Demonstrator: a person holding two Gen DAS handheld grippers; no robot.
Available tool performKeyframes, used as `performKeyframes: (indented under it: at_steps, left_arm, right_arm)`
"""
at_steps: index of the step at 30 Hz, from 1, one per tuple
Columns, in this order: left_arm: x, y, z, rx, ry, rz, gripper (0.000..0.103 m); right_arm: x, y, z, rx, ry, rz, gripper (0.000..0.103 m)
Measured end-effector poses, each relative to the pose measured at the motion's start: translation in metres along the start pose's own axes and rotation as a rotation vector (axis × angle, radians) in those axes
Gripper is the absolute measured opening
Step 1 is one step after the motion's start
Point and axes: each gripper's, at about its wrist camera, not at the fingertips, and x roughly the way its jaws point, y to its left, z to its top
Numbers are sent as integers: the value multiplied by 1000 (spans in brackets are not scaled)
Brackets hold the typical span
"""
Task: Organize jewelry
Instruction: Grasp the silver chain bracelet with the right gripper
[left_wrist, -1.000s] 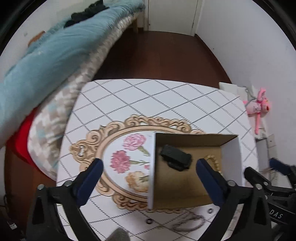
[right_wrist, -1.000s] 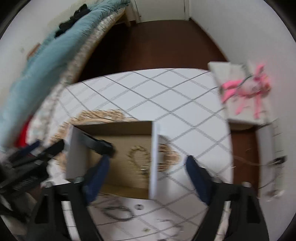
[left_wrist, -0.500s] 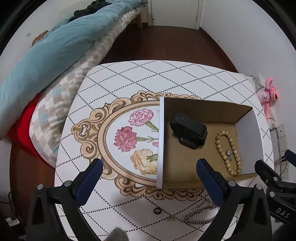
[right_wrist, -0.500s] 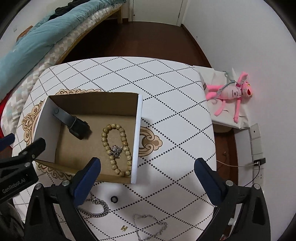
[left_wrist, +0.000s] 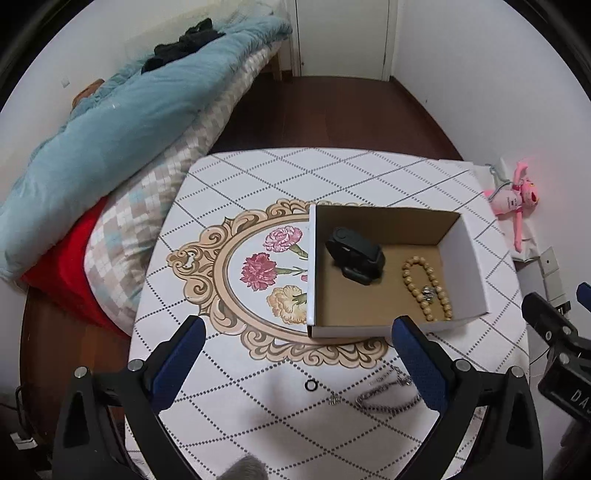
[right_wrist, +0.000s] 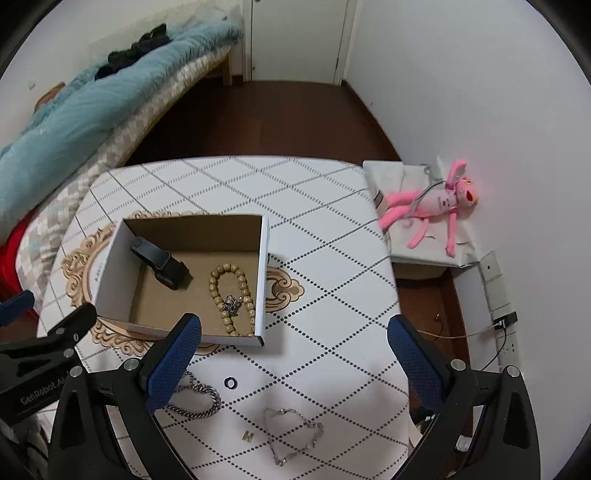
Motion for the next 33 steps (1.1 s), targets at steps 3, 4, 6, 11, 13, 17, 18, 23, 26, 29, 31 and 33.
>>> performKeyframes:
  at_steps: [3,4,6,11,13,17,18,23,26,29,31,33]
  left_arm:
    - [-17,2,-3,-2,-27,-6,103]
    - [-24,2,-3,-3,-38,-7,103]
    - [-34,4,-4,-6,-54,-14,103]
    - [-58,8,-6,-16,-82,-26,103]
    - [-66,10,-8,-29,-83,-20,103]
    - [-69,20,-20,-60,-91,-29,103]
    - [-66,22,-24,-66,-85,-24,103]
    - [-27,38,-55,-93,13,22,103]
    - [-2,45,-71,-98,68,49,102]
    - [20,51,-82,-95,114,78,101]
    - [32,56,-88,-93,133,93,101]
    - [40,60,-93,-91,144,101,101]
  right_arm:
    - [-20,-4,-3,9,-38,2,102]
    - [-28,-5,-5,12,-53,3,102]
    - [-39,-6,-6,16,-70,10,102]
    - [-72,-10,-12,47,-120,46,102]
    - [-84,-12,-15,59,-136,65,102]
    - [-95,-17,-25,88,-131,93,102]
    - [-94,-19,-30,100,-122,97,102]
    - [-53,-33,-64,184,2,144,102]
    - [-16,-31,-85,215,90,201,85]
    - [16,-20,-101,228,157,250,74]
    - [33,-9,-106,221,180,263,69]
    - [50,6,-108,199,203,276,63]
